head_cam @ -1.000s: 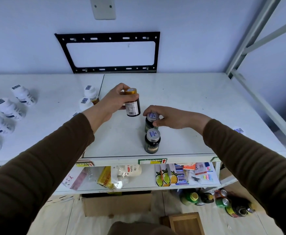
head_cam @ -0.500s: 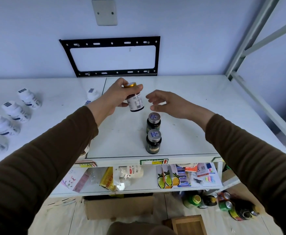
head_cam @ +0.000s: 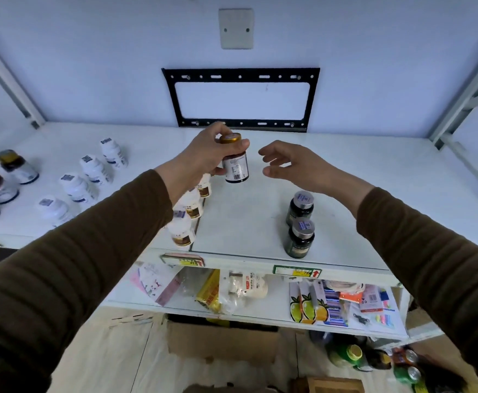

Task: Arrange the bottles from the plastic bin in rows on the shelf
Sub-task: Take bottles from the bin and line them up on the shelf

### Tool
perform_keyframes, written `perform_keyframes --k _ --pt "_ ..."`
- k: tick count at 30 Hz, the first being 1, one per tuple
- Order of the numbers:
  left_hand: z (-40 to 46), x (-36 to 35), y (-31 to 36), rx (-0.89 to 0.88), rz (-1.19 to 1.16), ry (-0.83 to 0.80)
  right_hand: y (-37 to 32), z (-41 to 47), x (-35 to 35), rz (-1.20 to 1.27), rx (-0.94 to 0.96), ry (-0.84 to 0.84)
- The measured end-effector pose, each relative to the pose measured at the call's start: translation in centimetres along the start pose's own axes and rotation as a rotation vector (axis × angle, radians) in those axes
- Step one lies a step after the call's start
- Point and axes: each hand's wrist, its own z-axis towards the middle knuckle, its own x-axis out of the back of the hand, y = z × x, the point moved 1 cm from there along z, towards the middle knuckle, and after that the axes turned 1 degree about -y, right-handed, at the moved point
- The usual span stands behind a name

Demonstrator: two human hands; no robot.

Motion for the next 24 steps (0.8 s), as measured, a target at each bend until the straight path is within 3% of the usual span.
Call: perform_keyframes --k 18,24 --pt "-5.4 32.8 -8.6 -0.047 -0.187 0.024 -21.5 13.5 -18.0 -0.37 0.106 -0.065" --pt "-2.8 39.2 -10.0 -0.055 -0.003 0.059 -24.7 19.3 -19.8 -0.484 0.111 -0.111"
